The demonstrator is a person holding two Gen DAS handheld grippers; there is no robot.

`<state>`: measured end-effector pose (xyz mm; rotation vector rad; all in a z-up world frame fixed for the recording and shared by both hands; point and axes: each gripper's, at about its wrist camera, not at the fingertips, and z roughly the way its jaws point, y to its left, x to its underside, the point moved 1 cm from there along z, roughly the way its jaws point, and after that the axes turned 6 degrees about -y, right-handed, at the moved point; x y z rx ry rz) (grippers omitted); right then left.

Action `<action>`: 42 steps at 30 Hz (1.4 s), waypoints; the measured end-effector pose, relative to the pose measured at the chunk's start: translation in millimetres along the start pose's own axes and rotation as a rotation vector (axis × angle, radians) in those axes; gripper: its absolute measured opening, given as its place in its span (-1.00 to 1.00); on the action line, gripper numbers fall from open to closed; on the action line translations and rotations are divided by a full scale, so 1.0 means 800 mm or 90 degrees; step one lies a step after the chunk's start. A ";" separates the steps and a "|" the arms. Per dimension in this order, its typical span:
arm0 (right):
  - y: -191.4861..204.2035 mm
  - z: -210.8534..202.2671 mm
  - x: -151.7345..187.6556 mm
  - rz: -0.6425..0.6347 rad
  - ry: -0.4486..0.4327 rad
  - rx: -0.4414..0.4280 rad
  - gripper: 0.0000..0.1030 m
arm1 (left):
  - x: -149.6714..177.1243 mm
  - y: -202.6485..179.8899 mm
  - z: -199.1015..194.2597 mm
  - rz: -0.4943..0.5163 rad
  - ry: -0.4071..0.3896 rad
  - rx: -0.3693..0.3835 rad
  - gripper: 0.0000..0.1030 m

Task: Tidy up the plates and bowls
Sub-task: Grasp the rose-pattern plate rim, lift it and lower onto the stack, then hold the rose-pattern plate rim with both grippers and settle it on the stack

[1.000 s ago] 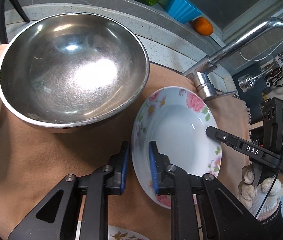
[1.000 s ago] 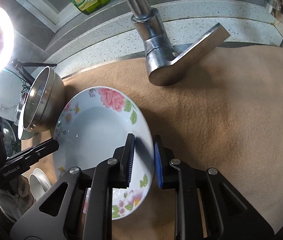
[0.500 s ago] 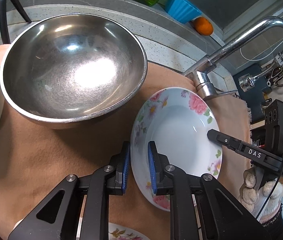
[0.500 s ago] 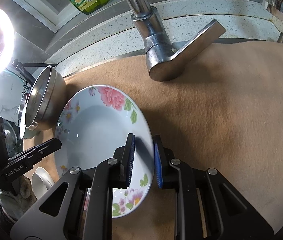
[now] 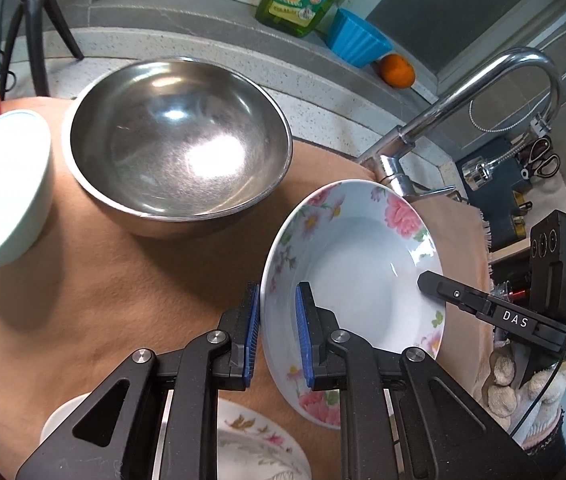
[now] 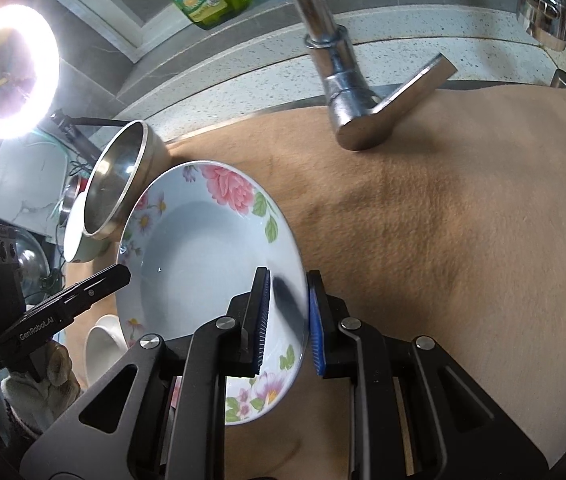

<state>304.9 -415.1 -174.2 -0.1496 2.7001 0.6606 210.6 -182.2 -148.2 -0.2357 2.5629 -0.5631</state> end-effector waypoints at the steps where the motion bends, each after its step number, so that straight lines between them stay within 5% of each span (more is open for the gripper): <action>1: 0.002 -0.002 0.000 -0.001 -0.001 -0.003 -0.64 | 0.001 0.001 -0.006 0.001 -0.005 -0.001 -0.69; 16: 0.078 -0.014 0.031 -0.057 0.031 -0.066 -0.64 | 0.027 0.037 -0.080 -0.025 -0.045 -0.026 -0.69; 29: 0.154 0.013 0.083 -0.135 0.104 -0.109 -0.64 | 0.088 0.095 -0.132 -0.087 -0.046 -0.076 -0.69; 42: 0.180 0.033 0.128 -0.178 0.166 -0.113 -0.64 | 0.127 0.124 -0.155 -0.118 -0.041 -0.102 -0.69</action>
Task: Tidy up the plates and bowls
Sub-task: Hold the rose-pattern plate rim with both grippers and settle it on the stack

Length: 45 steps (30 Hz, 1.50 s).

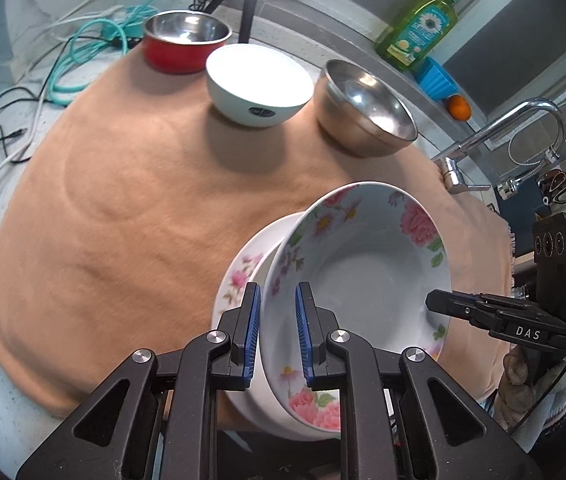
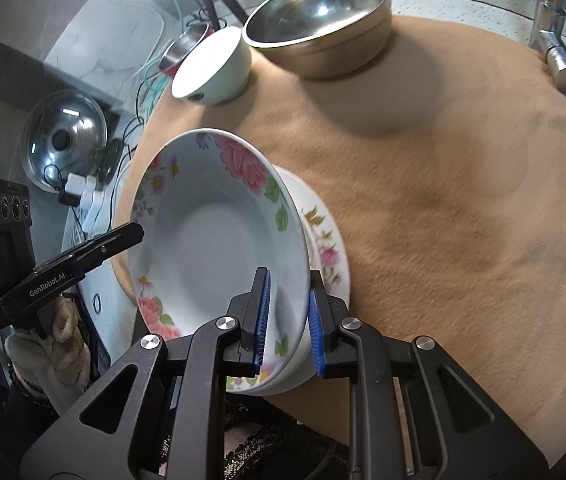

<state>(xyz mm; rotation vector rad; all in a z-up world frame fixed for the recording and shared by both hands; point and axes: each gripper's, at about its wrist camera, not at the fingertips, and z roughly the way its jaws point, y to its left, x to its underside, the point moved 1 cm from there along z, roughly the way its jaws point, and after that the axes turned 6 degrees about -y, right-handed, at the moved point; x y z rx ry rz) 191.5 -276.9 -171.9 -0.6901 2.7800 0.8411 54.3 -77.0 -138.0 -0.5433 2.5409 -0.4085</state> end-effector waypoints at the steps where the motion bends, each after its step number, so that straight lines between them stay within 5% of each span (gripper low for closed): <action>1: 0.001 0.000 0.001 -0.001 0.002 0.000 -0.64 | 0.002 0.001 0.000 -0.002 0.002 -0.001 -0.69; 45: 0.022 0.029 0.015 -0.071 0.025 0.075 -0.63 | 0.021 0.020 0.019 0.000 0.037 -0.014 -0.70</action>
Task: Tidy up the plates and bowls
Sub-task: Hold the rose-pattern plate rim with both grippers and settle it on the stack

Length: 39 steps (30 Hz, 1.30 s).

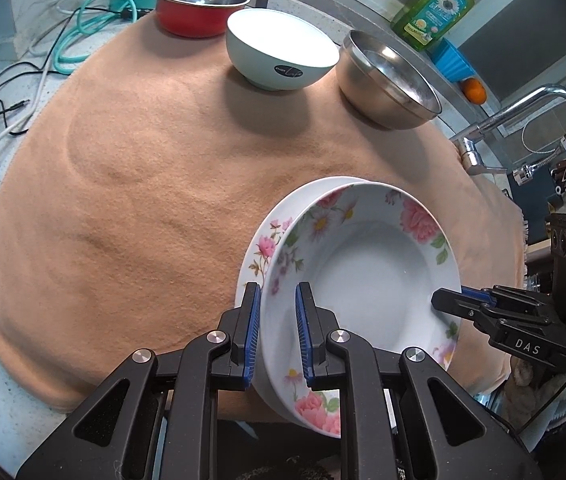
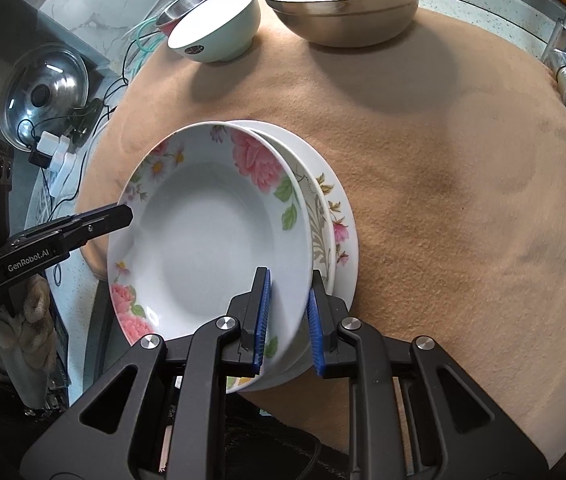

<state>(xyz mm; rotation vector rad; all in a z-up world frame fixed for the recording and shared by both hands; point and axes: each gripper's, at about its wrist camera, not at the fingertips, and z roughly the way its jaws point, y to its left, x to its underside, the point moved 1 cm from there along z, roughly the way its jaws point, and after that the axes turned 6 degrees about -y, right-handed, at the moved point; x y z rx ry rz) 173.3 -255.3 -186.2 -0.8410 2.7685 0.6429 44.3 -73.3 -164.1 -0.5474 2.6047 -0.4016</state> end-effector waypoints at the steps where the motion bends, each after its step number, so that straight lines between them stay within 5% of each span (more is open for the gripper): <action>1: 0.000 0.000 0.000 0.000 0.000 -0.001 -0.63 | 0.000 0.000 0.000 0.001 0.000 0.000 -0.70; 12: -0.007 -0.003 0.003 0.028 -0.005 -0.023 -0.61 | -0.002 0.000 0.001 0.001 0.002 0.004 -0.70; 28: -0.052 -0.001 0.005 0.177 -0.001 -0.151 -0.61 | -0.003 0.000 0.001 0.000 0.002 0.011 -0.70; 39: -0.063 0.000 0.008 0.222 -0.007 -0.187 -0.61 | -0.002 0.000 0.002 -0.003 0.002 0.014 -0.70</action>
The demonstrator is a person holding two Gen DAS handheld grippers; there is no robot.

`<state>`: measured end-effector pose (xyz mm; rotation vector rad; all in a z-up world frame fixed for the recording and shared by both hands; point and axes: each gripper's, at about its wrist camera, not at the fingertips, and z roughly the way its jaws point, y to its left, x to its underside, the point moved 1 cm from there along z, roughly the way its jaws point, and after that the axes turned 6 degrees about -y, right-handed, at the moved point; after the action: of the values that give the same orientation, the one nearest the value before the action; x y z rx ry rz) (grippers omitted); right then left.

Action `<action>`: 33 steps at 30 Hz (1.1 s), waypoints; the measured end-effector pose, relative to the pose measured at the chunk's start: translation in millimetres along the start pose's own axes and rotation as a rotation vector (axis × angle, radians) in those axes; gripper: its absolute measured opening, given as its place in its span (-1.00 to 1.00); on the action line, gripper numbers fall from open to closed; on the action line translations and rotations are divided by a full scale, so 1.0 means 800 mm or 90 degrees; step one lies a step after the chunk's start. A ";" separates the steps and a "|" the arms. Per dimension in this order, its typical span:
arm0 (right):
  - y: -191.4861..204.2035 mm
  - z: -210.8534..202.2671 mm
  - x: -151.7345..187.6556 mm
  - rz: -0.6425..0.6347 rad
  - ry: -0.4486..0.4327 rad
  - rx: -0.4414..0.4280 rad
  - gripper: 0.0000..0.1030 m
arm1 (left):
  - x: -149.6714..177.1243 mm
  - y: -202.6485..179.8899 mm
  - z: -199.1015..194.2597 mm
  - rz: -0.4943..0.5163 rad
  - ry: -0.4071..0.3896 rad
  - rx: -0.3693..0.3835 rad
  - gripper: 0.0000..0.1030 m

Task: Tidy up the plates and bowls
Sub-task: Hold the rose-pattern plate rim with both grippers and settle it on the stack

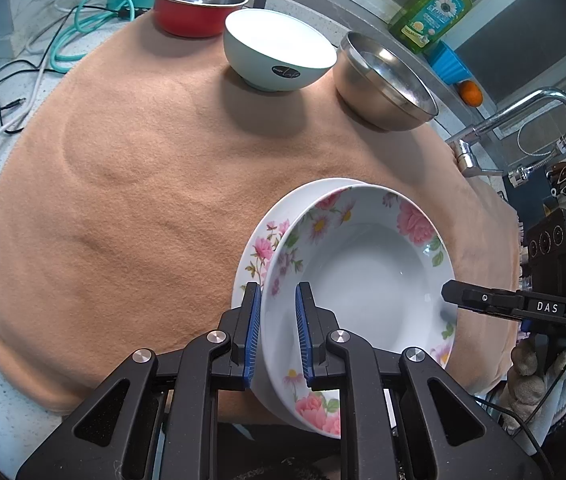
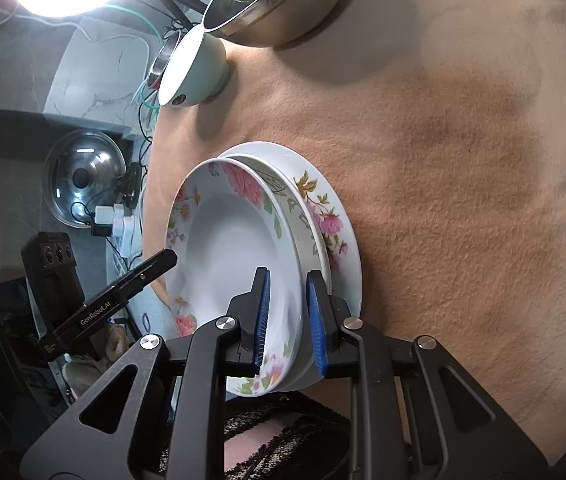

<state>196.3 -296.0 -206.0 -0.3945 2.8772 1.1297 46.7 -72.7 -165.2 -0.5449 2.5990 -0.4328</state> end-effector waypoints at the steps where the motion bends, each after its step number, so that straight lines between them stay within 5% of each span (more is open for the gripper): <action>1: 0.000 0.000 0.000 0.002 -0.001 -0.002 -0.61 | 0.000 0.000 0.000 0.000 0.000 0.000 -0.70; 33: -0.002 -0.013 -0.005 -0.011 0.006 0.000 -0.64 | 0.002 0.001 0.000 0.002 0.005 0.003 -0.70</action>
<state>201.1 -303.2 -199.0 -0.4259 2.8761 1.1289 45.6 -72.4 -166.2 -0.5388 2.6045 -0.4408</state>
